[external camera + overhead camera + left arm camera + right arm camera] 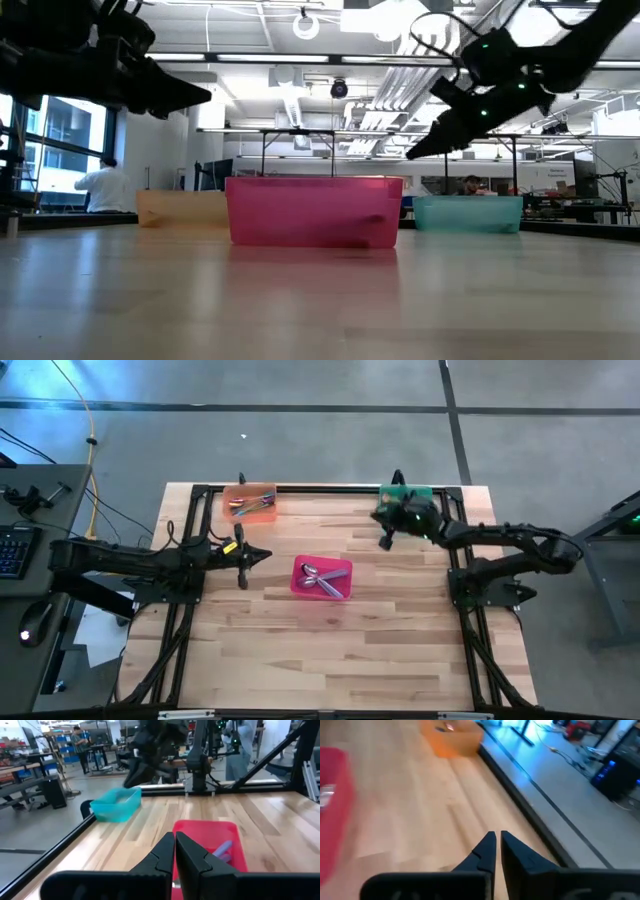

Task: Sort silverware by color (type)
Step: Return to Home Position

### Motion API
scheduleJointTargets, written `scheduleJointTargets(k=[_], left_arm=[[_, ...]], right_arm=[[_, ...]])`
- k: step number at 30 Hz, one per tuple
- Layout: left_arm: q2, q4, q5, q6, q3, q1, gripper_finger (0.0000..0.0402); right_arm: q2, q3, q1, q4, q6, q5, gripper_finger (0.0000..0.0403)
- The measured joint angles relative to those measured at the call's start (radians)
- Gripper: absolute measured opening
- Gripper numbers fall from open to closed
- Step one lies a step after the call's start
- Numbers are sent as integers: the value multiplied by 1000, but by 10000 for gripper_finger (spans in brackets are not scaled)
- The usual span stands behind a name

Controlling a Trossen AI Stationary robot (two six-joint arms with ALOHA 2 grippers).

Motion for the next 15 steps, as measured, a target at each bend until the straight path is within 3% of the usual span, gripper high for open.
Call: scheduleJointTargets(k=[8, 15], left_arm=[[-127, -147, -4, 1, 0, 0, 5], [-184, -222, -5, 3, 0, 0, 5]], right_arm=[[-146, -195, 145, 213, 67, 25, 1], [-308, -353, 178, 354, 93, 17, 0]])
